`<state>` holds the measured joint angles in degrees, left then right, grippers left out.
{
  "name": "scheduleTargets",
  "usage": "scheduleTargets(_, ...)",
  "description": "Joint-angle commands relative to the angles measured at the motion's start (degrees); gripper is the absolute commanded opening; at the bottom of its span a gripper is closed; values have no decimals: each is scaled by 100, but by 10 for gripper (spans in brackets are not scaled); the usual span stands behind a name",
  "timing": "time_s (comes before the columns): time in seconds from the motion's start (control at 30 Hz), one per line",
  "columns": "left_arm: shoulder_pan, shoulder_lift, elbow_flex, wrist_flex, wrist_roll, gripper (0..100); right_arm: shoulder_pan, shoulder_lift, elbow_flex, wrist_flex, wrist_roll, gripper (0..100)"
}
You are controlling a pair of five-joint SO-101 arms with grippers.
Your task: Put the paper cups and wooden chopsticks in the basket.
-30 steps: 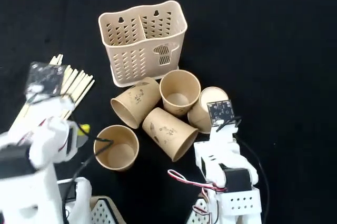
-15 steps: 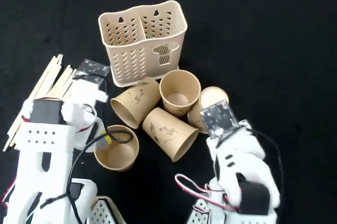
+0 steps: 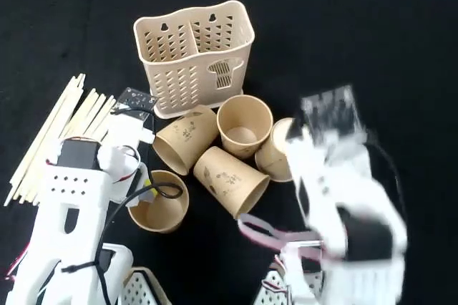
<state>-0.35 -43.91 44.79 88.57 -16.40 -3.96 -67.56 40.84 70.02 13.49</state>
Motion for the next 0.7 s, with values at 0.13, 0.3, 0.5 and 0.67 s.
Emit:
scheduleTargets(0.13, 13, -18, -4, -88, 70, 255, -949, 3108, -1508, -237, -1380, 170)
scheduleTargets(0.3, 13, -26, 75, -97, 220, 255, -1029, 4338, -1930, -475, -1618, 168)
scheduleTargets(0.5, 4, -26, 84, -97, 299, 255, -958, 5077, -2018, -607, -1600, 167)
scheduleTargets(0.67, 4, -26, 127, -193, 299, 255, -615, 5191, -2018, -607, -1319, 169)
